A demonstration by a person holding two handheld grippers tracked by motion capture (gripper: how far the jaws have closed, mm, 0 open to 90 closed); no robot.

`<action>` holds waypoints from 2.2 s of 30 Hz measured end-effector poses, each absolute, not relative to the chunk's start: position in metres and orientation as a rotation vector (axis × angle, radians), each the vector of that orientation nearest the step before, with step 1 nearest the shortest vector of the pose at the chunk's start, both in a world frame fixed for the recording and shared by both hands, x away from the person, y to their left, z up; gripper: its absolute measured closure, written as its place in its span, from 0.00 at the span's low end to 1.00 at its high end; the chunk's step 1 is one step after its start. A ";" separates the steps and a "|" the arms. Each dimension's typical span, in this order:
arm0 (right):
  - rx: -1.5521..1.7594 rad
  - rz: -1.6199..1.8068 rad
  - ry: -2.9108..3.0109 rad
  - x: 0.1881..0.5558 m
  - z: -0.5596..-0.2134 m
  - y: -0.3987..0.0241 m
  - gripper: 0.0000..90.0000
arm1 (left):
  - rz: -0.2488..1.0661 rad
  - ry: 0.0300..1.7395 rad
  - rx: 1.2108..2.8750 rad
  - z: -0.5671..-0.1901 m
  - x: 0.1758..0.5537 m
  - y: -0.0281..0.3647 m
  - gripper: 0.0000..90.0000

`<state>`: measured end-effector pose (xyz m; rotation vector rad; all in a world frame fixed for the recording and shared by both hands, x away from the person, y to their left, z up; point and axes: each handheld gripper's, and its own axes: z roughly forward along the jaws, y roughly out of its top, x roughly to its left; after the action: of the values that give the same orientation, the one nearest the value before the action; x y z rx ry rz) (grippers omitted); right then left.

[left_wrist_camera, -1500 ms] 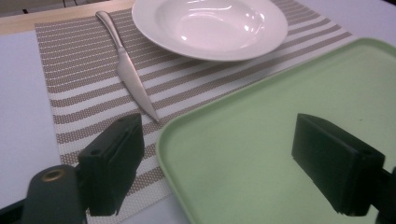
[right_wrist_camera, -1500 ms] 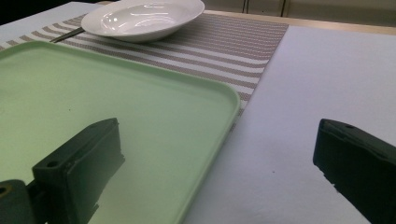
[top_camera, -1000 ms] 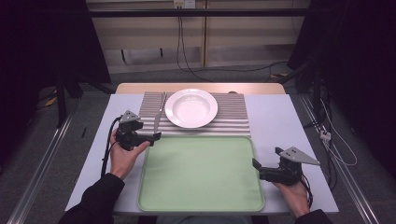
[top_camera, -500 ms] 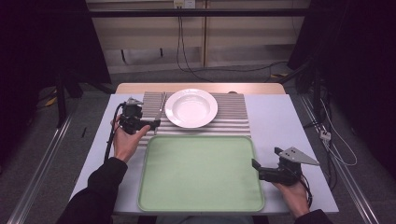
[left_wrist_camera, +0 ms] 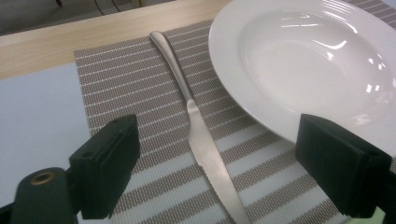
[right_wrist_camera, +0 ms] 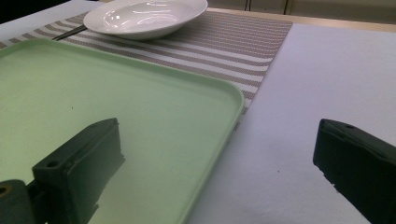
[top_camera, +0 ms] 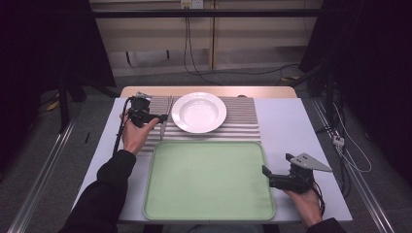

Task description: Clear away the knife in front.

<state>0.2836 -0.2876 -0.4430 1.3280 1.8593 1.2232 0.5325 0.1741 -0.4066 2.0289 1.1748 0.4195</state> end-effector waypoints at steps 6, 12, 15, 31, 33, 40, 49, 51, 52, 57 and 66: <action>1.330 1.223 1.863 0.283 -0.443 -0.288 0.01 | 0.450 1.192 2.042 -0.410 0.549 0.171 0.21; 1.333 1.223 1.862 0.283 -0.443 -0.288 0.01 | 0.470 1.210 2.083 -0.417 0.566 0.166 0.26; 1.327 1.216 1.863 0.282 -0.443 -0.288 0.01 | 0.468 1.220 2.066 -0.420 0.571 0.167 0.28; 1.326 1.215 1.862 0.281 -0.443 -0.288 0.01 | 0.471 1.279 2.069 -0.440 0.599 0.154 0.50; 1.326 1.215 1.862 0.281 -0.443 -0.289 0.01 | 0.471 1.303 2.061 -0.446 0.601 0.151 0.57; 1.329 1.216 1.862 0.282 -0.444 -0.289 0.01 | 0.448 1.320 2.050 -0.452 0.604 0.149 0.69; 1.325 1.218 1.863 0.282 -0.444 -0.288 0.01 | 0.449 1.318 2.094 -0.457 0.607 0.139 0.75; 1.323 1.218 1.866 0.282 -0.444 -0.289 0.01 | 0.425 1.299 2.102 -0.456 0.606 0.137 0.82; 1.323 1.218 1.866 0.282 -0.444 -0.289 0.01 | 0.425 1.299 2.102 -0.456 0.606 0.137 0.84; 1.320 1.218 1.868 0.281 -0.444 -0.289 0.01 | 0.408 1.332 2.093 -0.455 0.607 0.138 0.87; 1.326 1.212 1.868 0.281 -0.444 -0.289 0.01 | 0.351 1.335 2.176 -0.448 0.602 0.151 0.89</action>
<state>0.2812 -0.2887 -0.4440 1.3258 1.8681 1.2122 0.6022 0.1510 -0.4485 2.1763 1.3352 0.3505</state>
